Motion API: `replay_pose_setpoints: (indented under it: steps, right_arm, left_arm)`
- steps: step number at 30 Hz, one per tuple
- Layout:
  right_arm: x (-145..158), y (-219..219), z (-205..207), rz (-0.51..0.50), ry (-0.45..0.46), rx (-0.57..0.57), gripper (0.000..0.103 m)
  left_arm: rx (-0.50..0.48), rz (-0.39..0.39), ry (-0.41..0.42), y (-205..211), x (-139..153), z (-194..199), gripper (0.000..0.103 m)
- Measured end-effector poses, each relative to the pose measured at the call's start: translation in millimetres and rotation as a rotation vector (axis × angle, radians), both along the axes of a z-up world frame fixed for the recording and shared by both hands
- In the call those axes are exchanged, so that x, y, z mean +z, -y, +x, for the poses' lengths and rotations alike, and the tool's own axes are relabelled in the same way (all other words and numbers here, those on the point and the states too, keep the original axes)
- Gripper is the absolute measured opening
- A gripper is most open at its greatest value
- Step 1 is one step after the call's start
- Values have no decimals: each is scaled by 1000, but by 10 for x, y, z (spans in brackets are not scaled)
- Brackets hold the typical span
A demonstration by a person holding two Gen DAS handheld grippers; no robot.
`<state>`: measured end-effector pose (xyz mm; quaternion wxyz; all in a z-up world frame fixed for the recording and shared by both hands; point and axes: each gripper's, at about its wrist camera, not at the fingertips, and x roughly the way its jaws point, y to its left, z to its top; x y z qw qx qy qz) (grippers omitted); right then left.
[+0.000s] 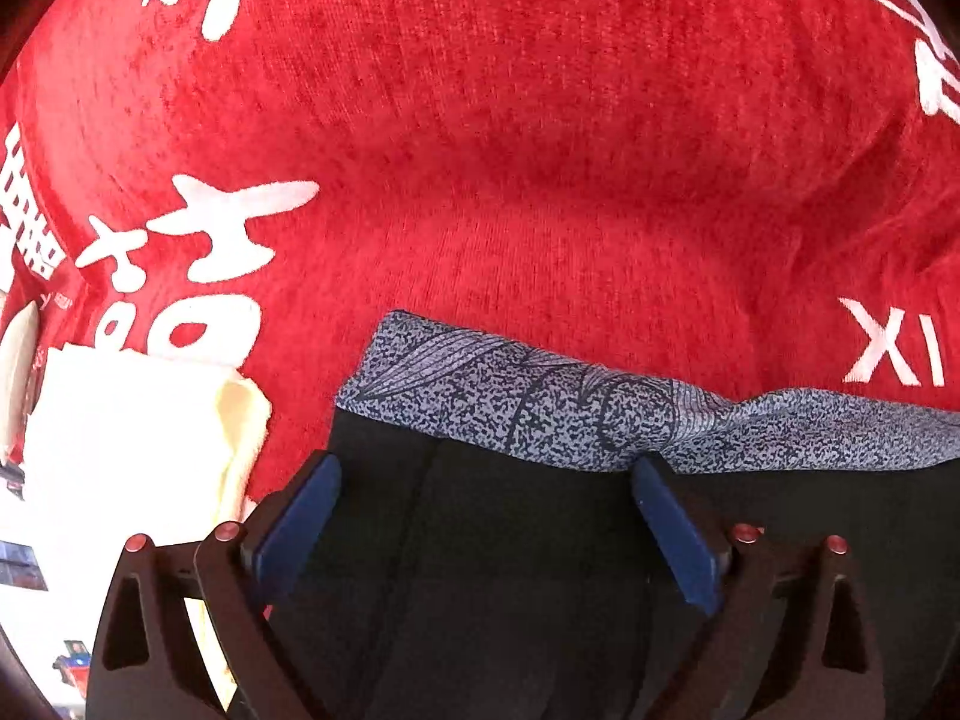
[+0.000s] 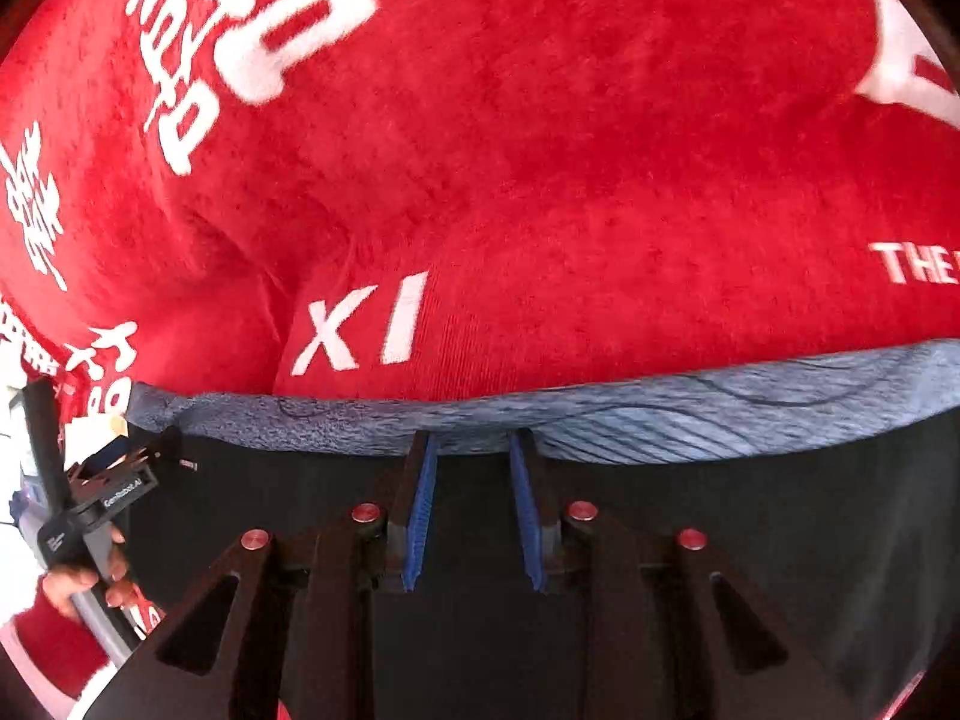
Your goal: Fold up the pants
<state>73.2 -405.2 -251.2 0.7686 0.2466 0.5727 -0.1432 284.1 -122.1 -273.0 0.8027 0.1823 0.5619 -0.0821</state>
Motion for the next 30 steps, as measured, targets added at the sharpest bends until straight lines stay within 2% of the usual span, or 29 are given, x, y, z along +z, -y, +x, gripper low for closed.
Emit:
replay_pose_setpoints:
  steps: [3, 7, 8, 11, 14, 16, 18, 20, 22, 23, 26, 30]
  right_arm:
    - [170, 106, -224, -37, -5, -12, 31]
    - [260, 209, -394, -45, -8, -8, 43]
    - [269, 199, -374, -34, 0, 4, 47]
    - [272, 75, -233, -19, 21, 55, 50]
    - [257, -147, 0, -1, 36, 161, 50]
    - [201, -265, 109, 13, 23, 220, 49]
    - [51, -369, 205, -18, -31, 262, 49]
    - [-147, -324, 267, -59, -61, 244, 47]
    - [-141, -249, 280, -85, -14, 214, 45]
    - [-121, -217, 284, -92, -24, 191, 45]
    - [56, -112, 144, -79, -21, 129, 48]
    - [365, 18, -378, -88, -4, 108, 49]
  left_arm:
    - [13, 3, -11, 4, 94, 6, 99]
    - [23, -38, 20, -1, 283, 44, 99]
    - [36, -35, 25, -6, 299, 86, 99]
    - [68, -23, 8, -27, 252, 202, 99]
    - [37, 55, -21, 28, 65, 198, 99]
    - [1, 77, 16, 64, 16, 153, 99]
    - [7, 85, 26, 73, -26, 176, 99]
    - [51, 57, 2, 22, -83, 247, 101]
    - [75, 40, -13, -21, -88, 285, 103]
    - [75, 42, -14, -23, -62, 282, 103]
    - [48, 40, -2, 11, 102, 185, 102]
    - [-61, -32, -4, 187, 423, -230, 102]
